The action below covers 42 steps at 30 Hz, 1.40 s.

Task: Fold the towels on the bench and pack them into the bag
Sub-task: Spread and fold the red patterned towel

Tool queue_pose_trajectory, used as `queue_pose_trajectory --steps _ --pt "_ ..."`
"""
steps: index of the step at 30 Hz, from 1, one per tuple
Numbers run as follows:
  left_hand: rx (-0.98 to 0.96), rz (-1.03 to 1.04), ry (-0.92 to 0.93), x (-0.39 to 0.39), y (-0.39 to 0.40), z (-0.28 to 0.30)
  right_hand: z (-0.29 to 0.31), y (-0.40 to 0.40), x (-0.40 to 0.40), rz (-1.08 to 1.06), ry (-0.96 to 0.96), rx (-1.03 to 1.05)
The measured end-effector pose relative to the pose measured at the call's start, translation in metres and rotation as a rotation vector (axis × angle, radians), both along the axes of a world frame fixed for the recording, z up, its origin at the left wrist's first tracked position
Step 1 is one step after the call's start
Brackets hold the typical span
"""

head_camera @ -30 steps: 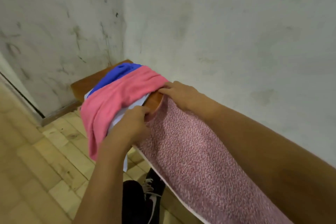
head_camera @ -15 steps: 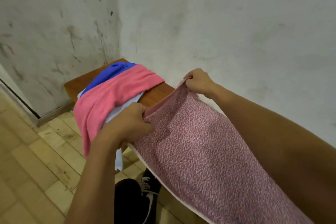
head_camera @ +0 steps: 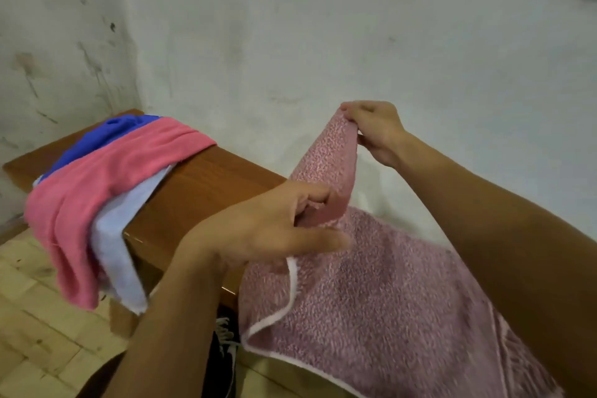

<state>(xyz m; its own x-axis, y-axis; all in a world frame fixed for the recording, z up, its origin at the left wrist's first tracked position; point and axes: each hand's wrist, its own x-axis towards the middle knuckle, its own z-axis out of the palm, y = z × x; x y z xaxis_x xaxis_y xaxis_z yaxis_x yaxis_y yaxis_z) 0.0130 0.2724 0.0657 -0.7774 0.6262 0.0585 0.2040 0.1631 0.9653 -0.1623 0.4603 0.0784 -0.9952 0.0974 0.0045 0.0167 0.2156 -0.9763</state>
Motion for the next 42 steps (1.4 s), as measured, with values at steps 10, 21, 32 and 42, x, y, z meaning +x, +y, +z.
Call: queue_pose_trajectory --steps 10,21,32,42 --pt "0.154 -0.267 -0.116 0.029 0.148 0.006 0.016 0.169 0.053 -0.205 0.002 0.078" --pt "0.141 -0.24 -0.127 0.085 0.293 -0.043 -0.035 0.313 0.113 -0.418 -0.094 0.378" --pt "-0.236 -0.22 0.482 0.112 0.34 -0.13 -0.1 0.342 0.135 -0.184 -0.379 0.91" --pt "-0.714 -0.097 0.633 0.041 0.255 -0.116 -0.093 0.324 0.155 -0.32 -0.442 0.777"
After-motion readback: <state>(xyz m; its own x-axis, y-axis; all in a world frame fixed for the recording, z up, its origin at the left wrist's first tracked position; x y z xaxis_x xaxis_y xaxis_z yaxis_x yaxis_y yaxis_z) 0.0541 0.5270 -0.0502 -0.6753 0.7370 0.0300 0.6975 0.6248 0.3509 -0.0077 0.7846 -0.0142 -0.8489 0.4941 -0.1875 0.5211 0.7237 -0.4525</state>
